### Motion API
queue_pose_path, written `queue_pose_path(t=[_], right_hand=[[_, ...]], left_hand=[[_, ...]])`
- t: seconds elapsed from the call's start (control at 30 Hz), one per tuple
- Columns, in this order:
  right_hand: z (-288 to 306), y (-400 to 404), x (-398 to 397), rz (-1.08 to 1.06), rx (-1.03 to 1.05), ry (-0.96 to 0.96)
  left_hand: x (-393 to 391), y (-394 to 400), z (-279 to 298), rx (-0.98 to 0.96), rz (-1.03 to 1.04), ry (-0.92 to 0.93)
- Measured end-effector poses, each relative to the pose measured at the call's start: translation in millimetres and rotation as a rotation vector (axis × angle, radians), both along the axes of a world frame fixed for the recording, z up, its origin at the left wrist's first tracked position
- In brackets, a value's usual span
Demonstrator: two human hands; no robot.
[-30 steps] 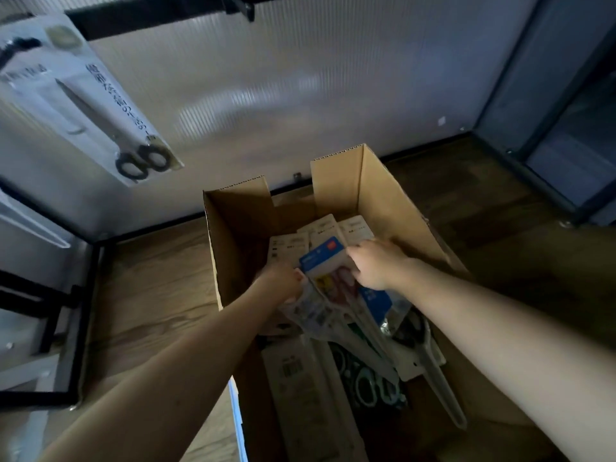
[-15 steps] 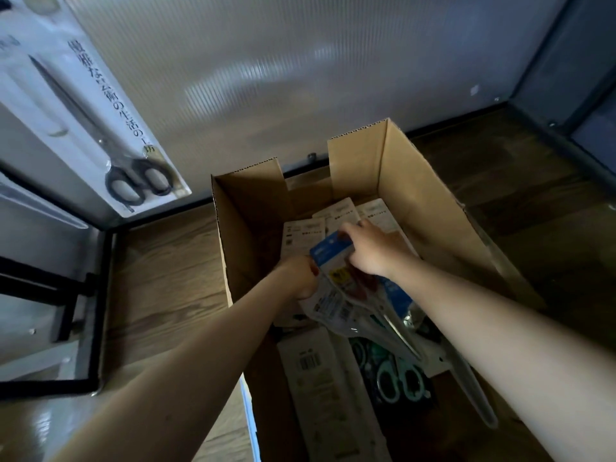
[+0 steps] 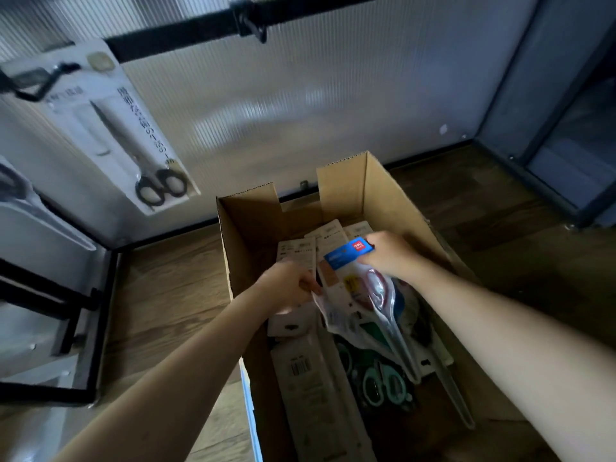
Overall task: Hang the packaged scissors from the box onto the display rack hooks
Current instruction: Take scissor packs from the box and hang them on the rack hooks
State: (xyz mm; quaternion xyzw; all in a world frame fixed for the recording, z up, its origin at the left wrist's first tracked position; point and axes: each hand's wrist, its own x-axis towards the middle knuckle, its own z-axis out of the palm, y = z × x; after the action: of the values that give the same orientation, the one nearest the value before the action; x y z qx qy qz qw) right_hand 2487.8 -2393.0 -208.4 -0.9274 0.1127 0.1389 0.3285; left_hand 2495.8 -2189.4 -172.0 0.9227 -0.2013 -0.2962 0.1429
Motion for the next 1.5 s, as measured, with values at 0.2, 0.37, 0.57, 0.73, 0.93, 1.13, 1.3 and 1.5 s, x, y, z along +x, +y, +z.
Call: queue_pose_path(t=[0.2,0.37,0.57,0.73,0.93,1.13,1.3,1.5], right_hand=[[47,3,-13,-0.030,0.183,-0.170],[92,8,-10,-0.034,0.318,-0.338],[145,25,-15,-0.218,0.638,-0.593],[159,54,-21,-0.172,0.762,-0.655],[181,98,-16,0.006,0.749,-0.693],[207,154,-5,0.173,0.692,-0.719],[225,211,3,0.277,0.661,-0.738],[235,268,14,0.290,0.650,-0.737]], left_hand=[[-5,4,41,-0.235,-0.007,-0.155],[-9,12,102,-0.514,0.175,-0.236],[-17,47,158,-0.726,0.405,-0.451],[-27,82,174,-0.754,0.567,-0.585],[-49,114,178,-0.883,0.722,-0.544],[-54,154,192,-1.223,0.929,-0.474],[-59,185,203,-1.495,0.965,-0.481],[-53,236,193,-1.459,1.118,-0.591]])
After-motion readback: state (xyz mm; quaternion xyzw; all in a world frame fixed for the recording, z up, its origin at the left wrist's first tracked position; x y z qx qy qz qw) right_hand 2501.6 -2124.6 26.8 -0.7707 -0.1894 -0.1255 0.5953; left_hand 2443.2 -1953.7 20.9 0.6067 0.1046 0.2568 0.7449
